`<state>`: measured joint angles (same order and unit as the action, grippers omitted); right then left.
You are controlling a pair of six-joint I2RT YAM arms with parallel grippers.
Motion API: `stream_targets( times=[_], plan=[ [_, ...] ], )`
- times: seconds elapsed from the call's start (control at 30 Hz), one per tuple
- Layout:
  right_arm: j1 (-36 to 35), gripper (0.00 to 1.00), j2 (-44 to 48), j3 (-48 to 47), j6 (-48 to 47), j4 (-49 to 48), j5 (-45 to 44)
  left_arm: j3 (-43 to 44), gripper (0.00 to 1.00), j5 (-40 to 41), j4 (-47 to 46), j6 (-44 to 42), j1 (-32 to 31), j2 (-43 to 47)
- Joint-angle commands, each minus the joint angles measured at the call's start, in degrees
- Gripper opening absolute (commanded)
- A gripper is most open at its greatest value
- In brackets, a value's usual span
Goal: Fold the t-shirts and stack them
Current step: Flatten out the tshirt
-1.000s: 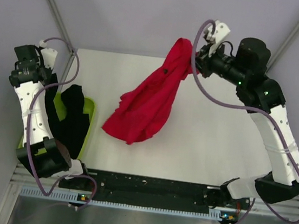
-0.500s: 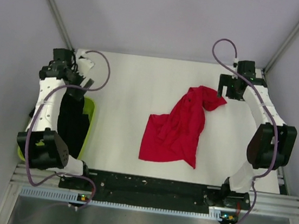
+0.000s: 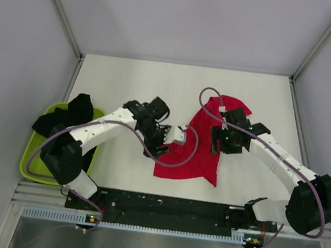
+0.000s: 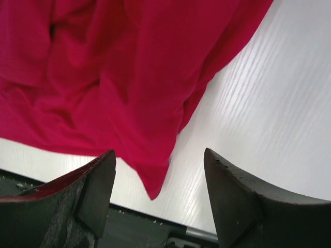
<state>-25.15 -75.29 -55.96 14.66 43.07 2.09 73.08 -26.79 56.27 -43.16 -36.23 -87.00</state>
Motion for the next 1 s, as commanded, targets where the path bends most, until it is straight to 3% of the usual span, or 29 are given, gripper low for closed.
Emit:
stream_targets(
  times=[0.0, 0.13, 0.27, 0.37, 0.5, 0.6, 0.63, 0.67, 0.73, 0.83, 0.9, 0.97],
  plan=[
    [-3.94, 0.68, 3.21, 5.76, 10.38, 1.93, 2.39, -7.93, 0.66, 0.06, -6.15, -0.79, -8.93, -2.38],
    [-7.8, 0.68, 3.13, 11.31, 13.38, 0.01, 3.36, -12.6, 0.77, 4.01, -13.1, 1.32, -15.35, -4.05],
    [-8.43, 0.65, 1.81, 15.61, 14.44, -3.86, 2.66, -15.77, 0.8, 8.85, -19.6, 3.51, -20.01, -5.72],
    [-8.43, 0.52, -0.03, 17.99, 14.52, -6.5, 3.44, -17.97, 0.8, 11.22, -23.65, 4.74, -20.81, -6.86],
    [-8.43, 0.27, -0.57, 18.7, 14.7, -8.53, 5.12, -19.99, 0.78, 14.12, -25.94, 4.23, -20.99, -8.62],
    [-8.43, 0.06, 0.92, 17.56, 14.35, -8.18, 4.51, -21.74, 0.68, 18.6, -26.91, 3.61, -20.99, -11.16],
    [-8.34, 0.0, 1.63, 16.77, 13.91, -7.57, 3.37, -22.53, 0.57, 20.26, -27.87, 3.87, -20.99, -11.52],
    [-8.17, 0.0, 2.16, 15.72, 13.47, -6.26, 2.06, -23.5, 0.46, 21.67, -29.62, 4.22, -20.99, -11.52],
    [-6.42, 0.0, 2.86, 11.6, 11.2, -4.84, 0.64, -23.69, 0.0, 24.31, -30.52, 5.18, -20.9, -11.17],
    [-0.98, 0.0, 4.27, 1.69, 6.02, -3.17, 0.2, -20.98, 0.0, 35.01, -29.82, 5.36, -18.28, -8.11],
    [4.55, 0.0, 4.88, -7.89, 2.06, -0.89, 0.11, -15.55, 0.0, 41.53, -28.33, 5.45, -11.89, -4.34],
    [9.82, 0.0, 5.76, -19.04, -1.45, 1.83, -0.68, -4.76, 0.0, 39.81, -21.77, 7.29, -3.02, -1.08]
  ],
)
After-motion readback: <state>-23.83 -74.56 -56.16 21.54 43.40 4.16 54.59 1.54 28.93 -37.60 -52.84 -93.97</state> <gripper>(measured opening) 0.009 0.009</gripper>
